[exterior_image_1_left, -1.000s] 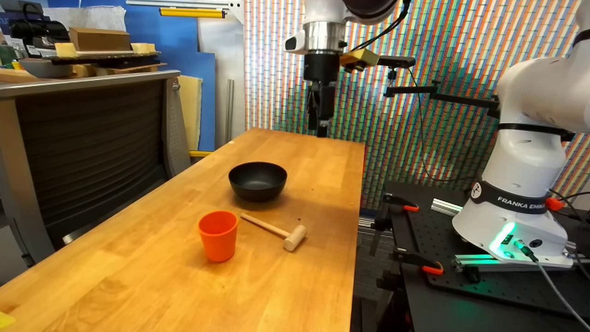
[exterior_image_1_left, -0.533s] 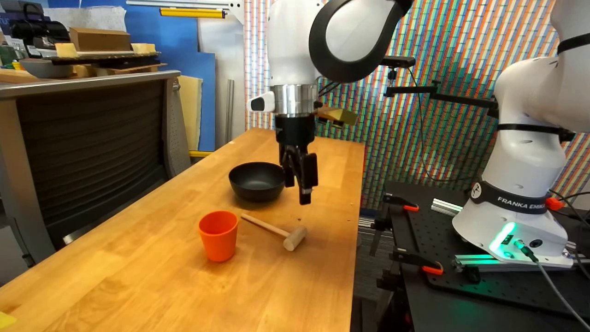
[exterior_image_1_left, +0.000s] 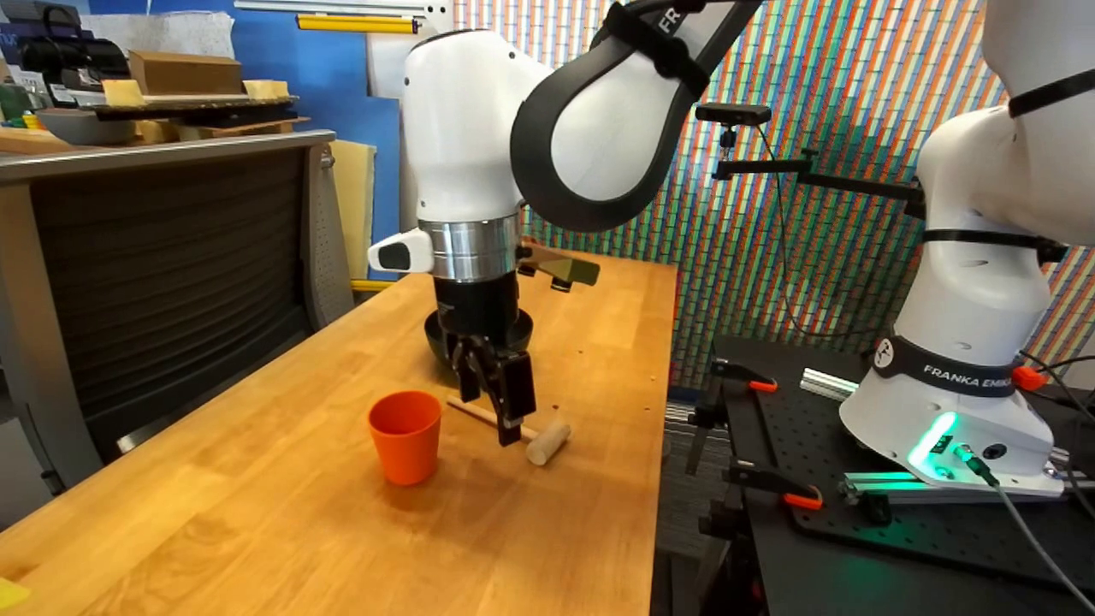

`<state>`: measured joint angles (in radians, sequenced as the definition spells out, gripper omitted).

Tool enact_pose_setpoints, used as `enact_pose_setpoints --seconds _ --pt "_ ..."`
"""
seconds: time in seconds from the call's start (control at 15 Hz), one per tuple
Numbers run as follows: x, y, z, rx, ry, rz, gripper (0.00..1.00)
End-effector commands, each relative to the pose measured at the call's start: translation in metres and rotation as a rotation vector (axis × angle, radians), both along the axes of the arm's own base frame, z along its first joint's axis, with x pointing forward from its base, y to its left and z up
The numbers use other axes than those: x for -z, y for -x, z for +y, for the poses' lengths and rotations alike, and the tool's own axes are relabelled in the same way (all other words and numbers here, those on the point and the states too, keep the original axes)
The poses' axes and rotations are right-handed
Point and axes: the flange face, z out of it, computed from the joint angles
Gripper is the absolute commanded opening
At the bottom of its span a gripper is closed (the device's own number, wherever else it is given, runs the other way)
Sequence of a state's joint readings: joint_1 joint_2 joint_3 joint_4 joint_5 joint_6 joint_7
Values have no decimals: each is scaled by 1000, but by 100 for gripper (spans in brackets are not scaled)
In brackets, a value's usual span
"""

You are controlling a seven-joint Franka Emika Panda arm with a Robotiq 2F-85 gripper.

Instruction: Place the orange cup inside the black bowl

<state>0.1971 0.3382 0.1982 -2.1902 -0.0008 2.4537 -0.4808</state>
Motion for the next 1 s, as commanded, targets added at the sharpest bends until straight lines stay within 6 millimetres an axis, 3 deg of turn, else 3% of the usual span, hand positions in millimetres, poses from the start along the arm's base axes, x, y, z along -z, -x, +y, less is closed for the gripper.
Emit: enact_pose_setpoints --seconds 0.0,0.4,0.53,0.93 --pt "-6 -24 26 -68 17 -55 100" --pt "4 -37 38 -119 9 -66 100" --pt "15 -37 37 -123 10 -53 74" --pt "38 -35 34 -130 13 -40 28"
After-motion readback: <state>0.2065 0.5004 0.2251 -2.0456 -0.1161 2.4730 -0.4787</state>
